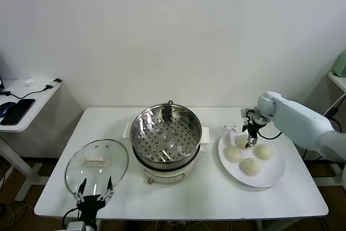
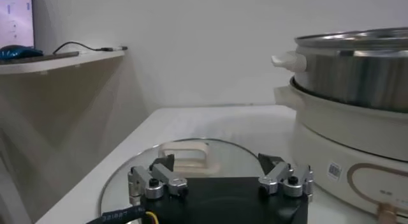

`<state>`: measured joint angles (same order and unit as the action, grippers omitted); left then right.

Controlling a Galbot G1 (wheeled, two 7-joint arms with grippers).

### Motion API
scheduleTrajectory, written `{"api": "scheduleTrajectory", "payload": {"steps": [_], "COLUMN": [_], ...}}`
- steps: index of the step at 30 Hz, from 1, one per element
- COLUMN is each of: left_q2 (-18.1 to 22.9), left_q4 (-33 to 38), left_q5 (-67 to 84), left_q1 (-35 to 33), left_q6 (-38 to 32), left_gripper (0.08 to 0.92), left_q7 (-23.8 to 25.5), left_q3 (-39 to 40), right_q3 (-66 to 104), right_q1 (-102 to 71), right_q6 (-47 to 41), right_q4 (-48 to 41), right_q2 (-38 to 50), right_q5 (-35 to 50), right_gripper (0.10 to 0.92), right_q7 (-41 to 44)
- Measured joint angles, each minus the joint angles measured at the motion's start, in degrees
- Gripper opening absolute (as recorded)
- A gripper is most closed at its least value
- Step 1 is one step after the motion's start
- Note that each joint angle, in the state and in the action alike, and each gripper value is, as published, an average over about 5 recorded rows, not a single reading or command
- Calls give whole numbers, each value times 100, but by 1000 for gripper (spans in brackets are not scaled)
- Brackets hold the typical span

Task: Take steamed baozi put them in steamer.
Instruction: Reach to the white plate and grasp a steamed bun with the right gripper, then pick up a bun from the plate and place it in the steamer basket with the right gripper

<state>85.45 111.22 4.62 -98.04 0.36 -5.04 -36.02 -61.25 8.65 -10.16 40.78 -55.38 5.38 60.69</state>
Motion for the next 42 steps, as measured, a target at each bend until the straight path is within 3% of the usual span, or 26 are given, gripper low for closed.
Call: {"api": "scheduleTrajectory", "payload": {"steps": [3,9,14,29,42], "left_q2": [1,2,3,16,66], "left_q4": [-16,-37,-72,110,280], "left_q5": [-8,-29,-57,-111,-182], "left_q1": [2,13,26,-97,-155], "left_q6": [-6,-8,-11,-46,-39], "left_gripper": [823,823,823,823,823], "left_q7": [1,-2,-24,-53,-74], "left_q3": [16,42,47,67,206], "right_q3": [24,107,132,-974,-2182], "right_q1": [-39,-94,-83,1603,3588], "right_q6": [-4,11,34,360,1777], "right_q4": [-81,-185,-173,1042,2753], "right_q2": [-43,-117,-124,83,-840], "right_q5": [-45,-78,-86,711,1800], "right_gripper": [808,673,614,607,611], "right_q7": [3,-33,-44,87,4]}}
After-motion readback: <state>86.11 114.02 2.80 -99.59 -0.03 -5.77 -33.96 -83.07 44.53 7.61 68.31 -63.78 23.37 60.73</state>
